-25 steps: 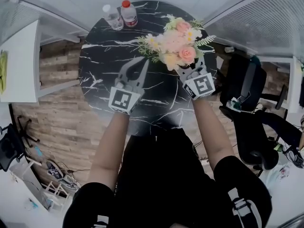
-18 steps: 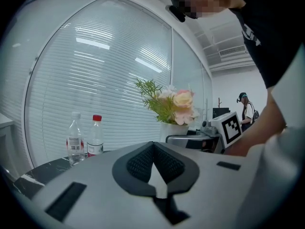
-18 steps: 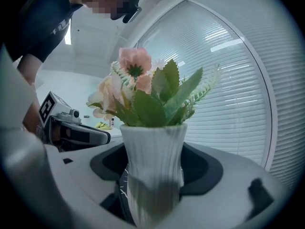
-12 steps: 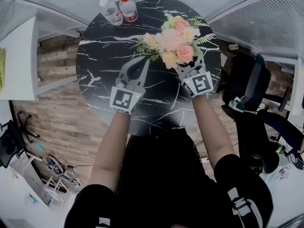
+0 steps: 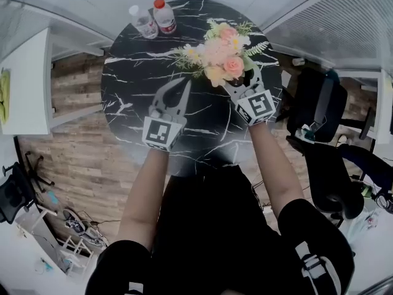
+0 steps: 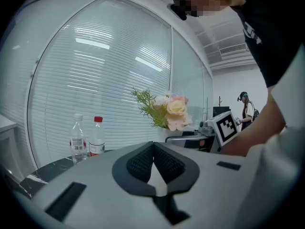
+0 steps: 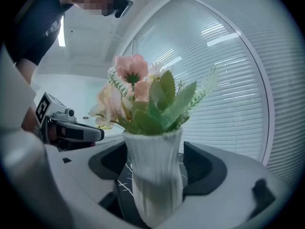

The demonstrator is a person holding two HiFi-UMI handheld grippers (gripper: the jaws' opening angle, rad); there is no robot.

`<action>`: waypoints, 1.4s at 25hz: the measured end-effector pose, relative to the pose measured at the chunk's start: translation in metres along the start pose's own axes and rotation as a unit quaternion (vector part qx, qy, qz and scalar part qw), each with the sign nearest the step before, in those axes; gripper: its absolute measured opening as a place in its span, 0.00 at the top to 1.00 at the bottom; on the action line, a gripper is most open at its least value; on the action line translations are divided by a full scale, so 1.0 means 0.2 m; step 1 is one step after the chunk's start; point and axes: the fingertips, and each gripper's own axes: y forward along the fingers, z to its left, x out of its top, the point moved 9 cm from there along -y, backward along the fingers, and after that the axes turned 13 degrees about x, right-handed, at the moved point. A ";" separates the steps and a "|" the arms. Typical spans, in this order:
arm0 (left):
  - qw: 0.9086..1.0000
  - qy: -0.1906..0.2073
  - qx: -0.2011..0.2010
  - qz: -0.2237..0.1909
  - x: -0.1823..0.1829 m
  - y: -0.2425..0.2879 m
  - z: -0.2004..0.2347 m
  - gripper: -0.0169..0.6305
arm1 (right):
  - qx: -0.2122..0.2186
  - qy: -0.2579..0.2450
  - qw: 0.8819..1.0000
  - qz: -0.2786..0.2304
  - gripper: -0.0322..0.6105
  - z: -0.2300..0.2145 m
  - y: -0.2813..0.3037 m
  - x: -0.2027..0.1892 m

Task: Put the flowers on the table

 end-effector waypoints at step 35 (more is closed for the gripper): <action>0.982 0.026 -0.168 -0.078 0.81 -0.95 -0.30 0.96 | 0.007 -0.010 0.999 -0.038 0.92 1.21 -0.67 0.92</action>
